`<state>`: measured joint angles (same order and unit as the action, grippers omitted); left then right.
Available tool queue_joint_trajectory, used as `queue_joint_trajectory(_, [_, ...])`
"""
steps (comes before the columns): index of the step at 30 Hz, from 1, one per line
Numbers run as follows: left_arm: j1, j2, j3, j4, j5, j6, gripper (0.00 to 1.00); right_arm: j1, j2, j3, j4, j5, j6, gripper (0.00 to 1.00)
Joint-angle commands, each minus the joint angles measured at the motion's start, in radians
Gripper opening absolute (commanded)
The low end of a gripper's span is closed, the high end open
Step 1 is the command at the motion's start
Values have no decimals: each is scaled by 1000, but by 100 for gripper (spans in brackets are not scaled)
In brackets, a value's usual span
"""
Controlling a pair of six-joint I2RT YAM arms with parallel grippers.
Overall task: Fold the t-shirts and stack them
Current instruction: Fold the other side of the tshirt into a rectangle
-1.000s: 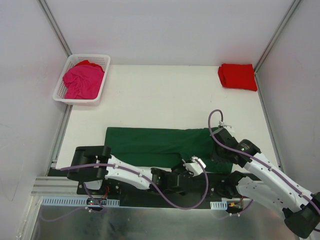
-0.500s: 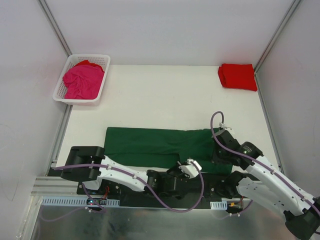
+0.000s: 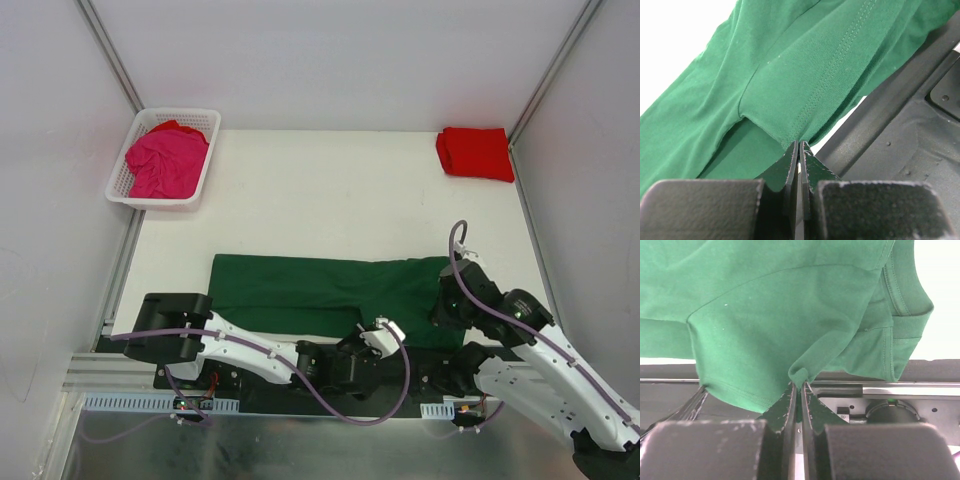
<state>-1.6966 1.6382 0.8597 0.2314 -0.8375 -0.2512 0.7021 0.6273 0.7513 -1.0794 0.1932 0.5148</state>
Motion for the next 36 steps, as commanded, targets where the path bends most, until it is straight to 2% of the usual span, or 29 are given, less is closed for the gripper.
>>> queue_joint_trajectory(1, [-12,12,25,-15,3,-33,0,4,-6,68,-60,15,-9,3])
queue_joint_trajectory(8, [-14,-6,24,-27,0,-26,0,5,41,53,-25,15,-36,2])
queue_joint_trajectory(15, [-14,-96,-2,-47,12,-40,0,5,77,-16,55,-3,-41,2])
queue_joint_trajectory(21, [-14,-132,-8,-55,64,-56,0,5,130,-33,90,5,-62,1])
queue_joint_trajectory(36, [-11,-58,22,-60,75,-62,0,7,224,-9,170,28,-96,1])
